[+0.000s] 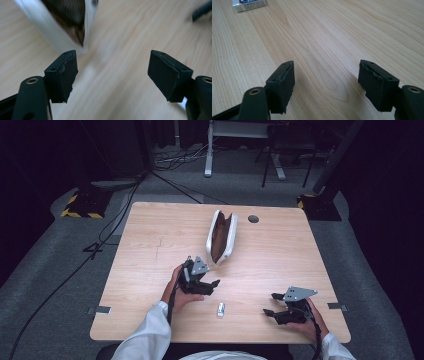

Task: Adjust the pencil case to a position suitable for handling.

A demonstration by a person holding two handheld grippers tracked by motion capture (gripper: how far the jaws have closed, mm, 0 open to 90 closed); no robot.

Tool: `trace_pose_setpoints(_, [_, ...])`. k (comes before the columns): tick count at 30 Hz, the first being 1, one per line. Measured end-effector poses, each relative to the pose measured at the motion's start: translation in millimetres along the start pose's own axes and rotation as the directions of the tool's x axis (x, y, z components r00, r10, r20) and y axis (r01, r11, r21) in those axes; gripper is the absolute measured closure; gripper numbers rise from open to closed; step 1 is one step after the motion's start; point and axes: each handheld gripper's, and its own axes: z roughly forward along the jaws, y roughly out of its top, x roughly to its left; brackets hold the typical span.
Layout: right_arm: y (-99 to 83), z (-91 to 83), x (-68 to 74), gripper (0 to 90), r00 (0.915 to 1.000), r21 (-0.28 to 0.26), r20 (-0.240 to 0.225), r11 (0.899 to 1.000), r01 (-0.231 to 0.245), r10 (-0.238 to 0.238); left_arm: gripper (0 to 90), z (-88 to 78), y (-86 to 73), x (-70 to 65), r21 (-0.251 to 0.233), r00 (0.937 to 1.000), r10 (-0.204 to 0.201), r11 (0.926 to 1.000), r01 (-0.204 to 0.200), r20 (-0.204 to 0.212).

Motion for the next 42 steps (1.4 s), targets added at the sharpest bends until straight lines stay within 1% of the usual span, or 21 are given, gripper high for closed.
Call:
trace_pose_setpoints(2, [-0.2, -0.1, 0.0, 30.1, 1.0000, -0.001, 0.001, 1.000, 0.000, 0.000, 26.1, 9.3, 14.0, 0.5, -0.012, 0.9998, -0.004, 0.9999, 0.004, -0.018])
trace_pose_setpoints(4, [-0.4, -0.2, -0.1, 30.0, 1.0000, -0.001, 0.001, 1.000, -0.001, 0.001, 26.2, 16.9, 25.1, 0.8, -0.019, 0.9994, 0.005, 0.9998, -0.006, -0.034])
trace_pose_setpoints(7, [-0.6, -0.3, 0.0, 30.0, 1.0000, -0.002, 0.002, 1.000, -0.002, 0.002, 26.8, 28.3, 37.9, 2.4, -0.021, 0.9995, -0.011, 0.9997, 0.011, -0.029])
trace_pose_setpoints(8, [-0.6, -0.3, 0.0, 30.0, 1.0000, -0.003, 0.001, 1.000, -0.002, 0.002, 26.9, 32.2, 41.2, 2.6, -0.013, 0.9991, -0.003, 0.9999, 0.003, -0.042])
trace_pose_setpoints(10, [-0.8, -0.4, 0.0, 30.0, 1.0000, -0.003, 0.003, 1.000, -0.002, 0.002, 27.6, 40.3, 45.9, 3.8, -0.006, 0.9980, -0.019, 0.9998, 0.018, -0.061])
trace_pose_setpoints(11, [-0.8, -0.5, 0.1, 30.0, 1.0000, -0.003, 0.002, 1.000, -0.003, 0.003, 27.8, 43.0, 47.3, 4.2, -0.005, 0.9980, -0.028, 0.9996, 0.028, -0.057])
trace_pose_setpoints(16, [-0.9, -0.5, 0.1, 30.0, 1.0000, -0.003, 0.001, 1.000, -0.002, 0.002, 31.3, 60.4, 53.9, 5.9, 0.032, 0.9936, -0.040, 0.9985, 0.044, -0.105])
trace_pose_setpoints(21, [-1.1, -0.7, -0.1, 30.0, 1.0000, -0.004, 0.001, 1.000, 0.000, 0.000, 49.2, 71.2, 56.4, 9.3, 0.043, 0.9891, -0.033, 0.9983, 0.039, -0.143])
trace_pose_setpoints(22, [-1.1, -0.7, -0.1, 30.0, 1.0000, -0.004, 0.001, 1.000, 0.000, 0.000, 55.2, 72.0, 56.8, 9.9, 0.042, 0.9894, -0.028, 0.9985, 0.035, -0.142])
trace_pose_setpoints(23, [-1.1, -0.7, -0.1, 30.0, 1.0000, -0.004, 0.001, 1.000, 0.000, 0.000, 57.3, 72.4, 57.0, 10.0, 0.042, 0.9897, -0.027, 0.9986, 0.033, -0.140])
trace_pose_setpoints(24, [-1.1, -0.7, -0.1, 30.0, 1.0000, -0.004, 0.001, 1.000, 0.000, 0.000, 59.2, 72.0, 57.5, 9.8, 0.042, 0.9901, -0.010, 0.9990, 0.016, -0.140])
trace_pose_setpoints(25, [-1.2, -0.8, -0.1, 30.0, 1.0000, -0.004, 0.000, 1.000, 0.001, -0.001, 66.8, 71.2, 57.8, 8.7, 0.039, 0.9902, 0.002, 0.9992, 0.004, -0.139])
trace_pose_setpoints(27, [-1.2, -0.9, -0.1, 30.0, 1.0000, -0.004, -0.001, 1.000, 0.001, -0.001, 71.1, 70.1, 58.3, 7.8, 0.048, 0.9915, 0.021, 0.9987, -0.015, -0.128])
trace_pose_setpoints(29, [-1.2, -0.9, -0.1, 30.0, 1.0000, -0.004, 0.000, 1.000, 0.001, -0.001, 72.1, 64.4, 55.7, 8.8, 0.043, 0.9950, 0.037, 0.9985, -0.033, -0.093])
trace_pose_setpoints(31, [-1.3, -0.9, 0.0, 30.0, 1.0000, -0.004, 0.000, 1.000, 0.002, -0.002, 72.9, 62.3, 54.6, 8.9, 0.043, 0.9954, 0.038, 0.9985, -0.035, -0.087])
trace_pose_setpoints(33, [-1.3, -1.1, 0.1, 30.0, 1.0000, -0.003, 0.001, 1.000, 0.002, -0.002, 72.8, 52.2, 48.6, 8.5, 0.034, 0.9973, 0.051, 0.9982, -0.049, -0.053])
trace_pose_setpoints(34, [-1.3, -1.0, 0.0, 30.0, 1.0000, -0.003, 0.000, 1.000, 0.002, -0.002, 72.8, 52.2, 48.6, 8.5, 0.034, 0.9973, 0.051, 0.9982, -0.049, -0.053])
trace_pose_setpoints(35, [-1.3, -1.0, 0.0, 30.0, 1.0000, -0.003, 0.001, 1.000, 0.002, -0.002, 72.8, 43.8, 43.1, 7.7, 0.030, 0.9976, 0.066, 0.9974, -0.065, -0.022])
trace_pose_setpoints(37, [-1.3, -1.1, 0.1, 30.0, 1.0000, -0.003, 0.002, 1.000, 0.002, -0.002, 72.7, 33.7, 35.9, 4.8, 0.029, 0.9963, 0.086, 0.9958, -0.086, -0.003])
trace_pose_setpoints(38, [-1.3, -1.1, 0.1, 30.0, 1.0000, -0.003, 0.002, 1.000, 0.002, -0.002, 72.6, 33.7, 35.9, 4.8, 0.029, 0.9963, 0.086, 0.9958, -0.086, -0.003])
trace_pose_setpoints(42, [-1.3, -1.0, 0.1, 30.0, 1.0000, -0.003, 0.002, 1.000, 0.002, -0.002, 71.9, 12.1, 20.0, 1.7, 0.028, 0.9931, 0.111, 0.9933, -0.112, 0.038])
